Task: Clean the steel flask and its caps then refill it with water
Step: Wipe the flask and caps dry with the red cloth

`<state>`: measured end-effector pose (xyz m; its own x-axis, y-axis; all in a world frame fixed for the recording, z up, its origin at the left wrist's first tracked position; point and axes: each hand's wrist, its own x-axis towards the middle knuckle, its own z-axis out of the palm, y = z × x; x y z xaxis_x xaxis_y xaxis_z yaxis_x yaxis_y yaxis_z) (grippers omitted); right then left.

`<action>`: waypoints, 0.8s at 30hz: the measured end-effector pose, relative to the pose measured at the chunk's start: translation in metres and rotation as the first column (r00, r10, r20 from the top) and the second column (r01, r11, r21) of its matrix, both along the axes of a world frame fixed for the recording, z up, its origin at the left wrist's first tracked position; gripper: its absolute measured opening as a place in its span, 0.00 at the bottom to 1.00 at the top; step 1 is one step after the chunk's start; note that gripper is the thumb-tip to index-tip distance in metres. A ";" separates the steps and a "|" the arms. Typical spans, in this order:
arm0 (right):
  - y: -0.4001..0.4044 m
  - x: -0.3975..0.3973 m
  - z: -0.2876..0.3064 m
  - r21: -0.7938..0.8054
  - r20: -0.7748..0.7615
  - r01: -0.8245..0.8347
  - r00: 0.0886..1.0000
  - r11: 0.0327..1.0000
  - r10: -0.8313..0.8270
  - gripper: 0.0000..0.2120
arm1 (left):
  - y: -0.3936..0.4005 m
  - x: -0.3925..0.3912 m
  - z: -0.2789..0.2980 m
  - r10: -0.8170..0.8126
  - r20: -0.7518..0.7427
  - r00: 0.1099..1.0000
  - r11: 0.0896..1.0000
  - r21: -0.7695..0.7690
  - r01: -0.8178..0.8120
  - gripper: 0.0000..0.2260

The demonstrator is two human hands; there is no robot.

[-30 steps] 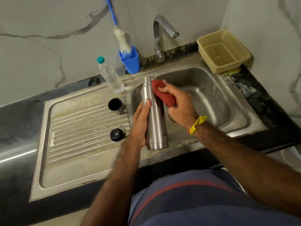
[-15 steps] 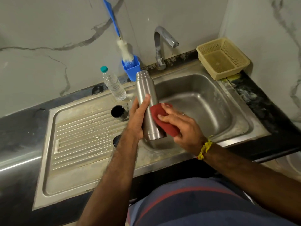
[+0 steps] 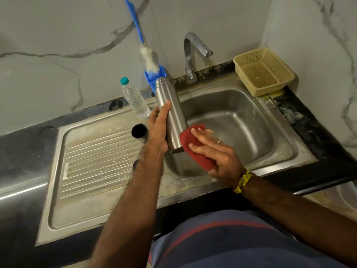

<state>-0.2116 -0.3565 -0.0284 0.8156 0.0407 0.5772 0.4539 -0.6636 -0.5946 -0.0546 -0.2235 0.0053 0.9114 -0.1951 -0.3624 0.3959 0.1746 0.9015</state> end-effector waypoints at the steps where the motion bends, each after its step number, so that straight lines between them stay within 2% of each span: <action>1: 0.000 0.001 0.001 0.065 -0.020 0.049 0.999 0.997 -0.048 0.25 | 0.000 0.000 0.000 0.008 -0.007 1.000 1.000 0.005 -0.008 0.22; 3: 0.005 0.004 0.003 0.097 -0.014 0.099 0.995 0.990 -0.098 0.25 | 0.001 0.000 -0.001 -0.007 -0.001 1.000 1.000 0.007 0.007 0.24; 5: 0.007 0.005 0.004 0.036 0.010 0.063 0.998 0.997 -0.064 0.22 | 0.002 0.000 -0.002 -0.015 0.026 1.000 1.000 0.009 0.015 0.26; 7: 0.003 0.011 0.004 0.084 -0.034 0.101 0.995 0.991 -0.099 0.21 | 0.001 -0.003 0.000 -0.004 0.060 0.998 1.000 0.031 0.002 0.24; 9: 0.006 0.018 0.007 0.159 -0.100 0.163 0.984 0.974 -0.148 0.25 | 0.001 -0.008 -0.002 -0.029 0.090 0.996 0.999 0.045 0.025 0.23; 13: 0.004 0.019 0.009 0.047 -0.027 0.065 0.998 0.997 -0.064 0.22 | 0.002 -0.019 -0.009 -0.047 0.118 0.992 0.999 0.016 0.046 0.17; 15: 0.001 0.027 0.012 0.133 -0.096 0.118 0.990 0.984 -0.106 0.21 | 0.001 -0.025 -0.010 -0.044 0.133 0.990 0.998 0.050 0.038 0.12; 17: 0.004 0.033 0.015 0.199 -0.140 0.174 0.979 0.964 -0.148 0.23 | -0.001 -0.033 -0.008 -0.078 0.116 0.990 0.995 0.076 0.069 0.19; 19: 0.005 0.034 0.015 0.131 -0.108 0.120 0.988 0.984 -0.107 0.25 | 0.001 -0.038 -0.011 -0.117 0.080 0.990 0.992 0.048 0.113 0.28; 21: 0.002 0.036 0.016 0.120 -0.097 0.107 0.991 0.987 -0.095 0.25 | 0.004 -0.042 -0.009 -0.137 0.065 0.988 0.989 0.059 0.133 0.28; 24: 0.007 0.047 0.021 0.272 -0.153 0.245 0.966 0.931 -0.210 0.25 | 0.003 -0.046 -0.007 -0.162 0.072 0.984 0.982 0.111 0.153 0.26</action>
